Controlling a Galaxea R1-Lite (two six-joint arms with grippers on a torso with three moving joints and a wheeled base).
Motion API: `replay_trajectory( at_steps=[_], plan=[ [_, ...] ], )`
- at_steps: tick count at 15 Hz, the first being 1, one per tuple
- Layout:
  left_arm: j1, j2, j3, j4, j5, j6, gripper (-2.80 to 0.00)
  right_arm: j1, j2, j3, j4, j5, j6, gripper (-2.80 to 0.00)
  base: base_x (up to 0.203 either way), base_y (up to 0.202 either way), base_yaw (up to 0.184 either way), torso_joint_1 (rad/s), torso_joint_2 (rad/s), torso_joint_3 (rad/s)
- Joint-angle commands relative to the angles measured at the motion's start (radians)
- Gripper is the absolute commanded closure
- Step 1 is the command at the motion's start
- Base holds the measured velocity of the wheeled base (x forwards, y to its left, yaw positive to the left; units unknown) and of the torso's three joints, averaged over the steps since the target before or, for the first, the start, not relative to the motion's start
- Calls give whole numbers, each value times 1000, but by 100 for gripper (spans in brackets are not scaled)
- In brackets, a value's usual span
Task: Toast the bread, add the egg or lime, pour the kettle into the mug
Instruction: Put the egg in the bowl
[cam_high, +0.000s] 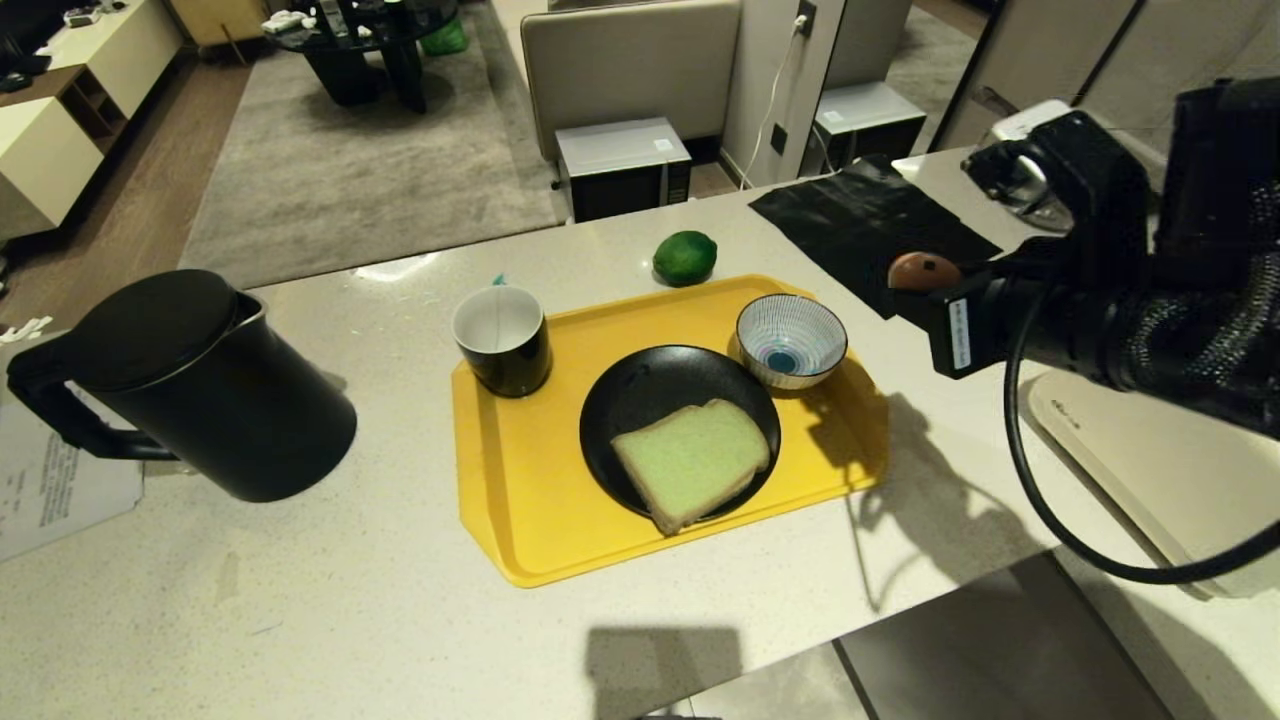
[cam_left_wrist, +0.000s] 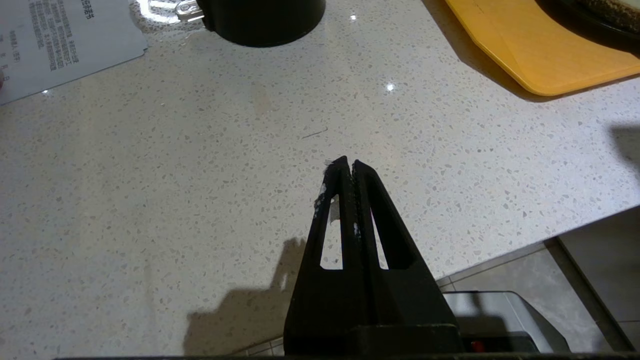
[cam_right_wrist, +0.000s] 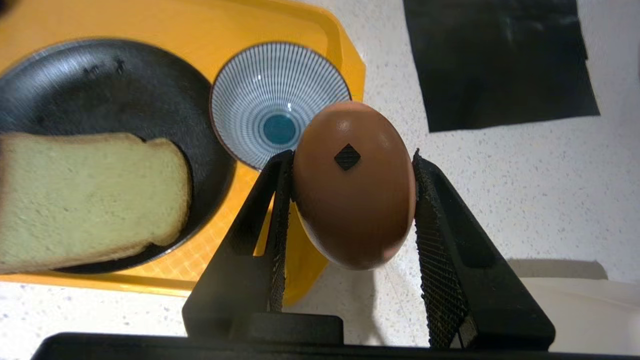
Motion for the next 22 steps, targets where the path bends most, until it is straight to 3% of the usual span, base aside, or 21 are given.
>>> replay_trajectory(
  at_steps=[1,4,6,11,17,22],
  plan=[
    [0,0,0,0,0,0,0,11,66,-94,121,-16,-5,0,0,0,0,0,0,0],
    [0,0,0,0,0,0,0,18,121,-285,377,-22,-4,0,0,0,0,0,0,0],
    [0,0,0,0,0,0,0,20,184,-342,419,-19,1,0,0,0,0,0,0,0],
    [0,0,0,0,0,0,0,20,298,-418,422,64,-1,0,0,0,0,0,0,0],
    [0,0,0,0,0,0,0,7,410,-457,285,66,-61,0,0,0,0,0,0,0],
    [0,0,0,0,0,0,0,-10,496,-540,277,65,-64,0,0,0,0,0,0,0]
  ],
)
